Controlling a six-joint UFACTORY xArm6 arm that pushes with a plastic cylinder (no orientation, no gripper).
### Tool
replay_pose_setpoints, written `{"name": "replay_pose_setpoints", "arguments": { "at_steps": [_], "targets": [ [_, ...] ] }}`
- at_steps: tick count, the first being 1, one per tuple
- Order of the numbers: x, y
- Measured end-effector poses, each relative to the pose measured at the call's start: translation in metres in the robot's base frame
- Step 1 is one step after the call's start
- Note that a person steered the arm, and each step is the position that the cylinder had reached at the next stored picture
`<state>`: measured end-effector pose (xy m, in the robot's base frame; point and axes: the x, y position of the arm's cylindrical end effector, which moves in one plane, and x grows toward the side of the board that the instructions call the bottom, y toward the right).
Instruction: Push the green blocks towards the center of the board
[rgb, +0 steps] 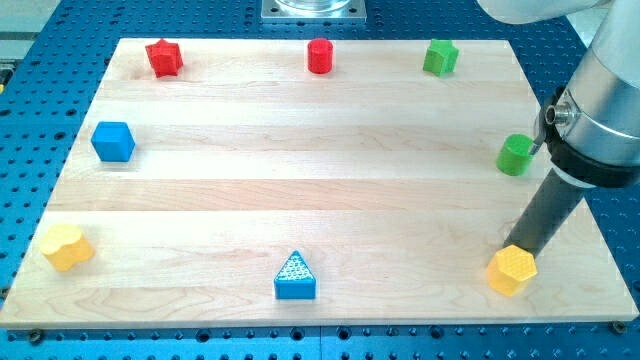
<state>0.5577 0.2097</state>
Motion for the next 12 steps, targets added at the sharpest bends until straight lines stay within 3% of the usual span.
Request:
{"name": "replay_pose_setpoints", "arguments": {
  "at_steps": [2,6,8,9,11,12],
  "targets": [
    [-0.045,0.056],
    [-0.117,0.085],
    [-0.123,-0.055],
    [-0.143,-0.073],
    [-0.309,0.063],
    [-0.341,0.051]
  ]
}}
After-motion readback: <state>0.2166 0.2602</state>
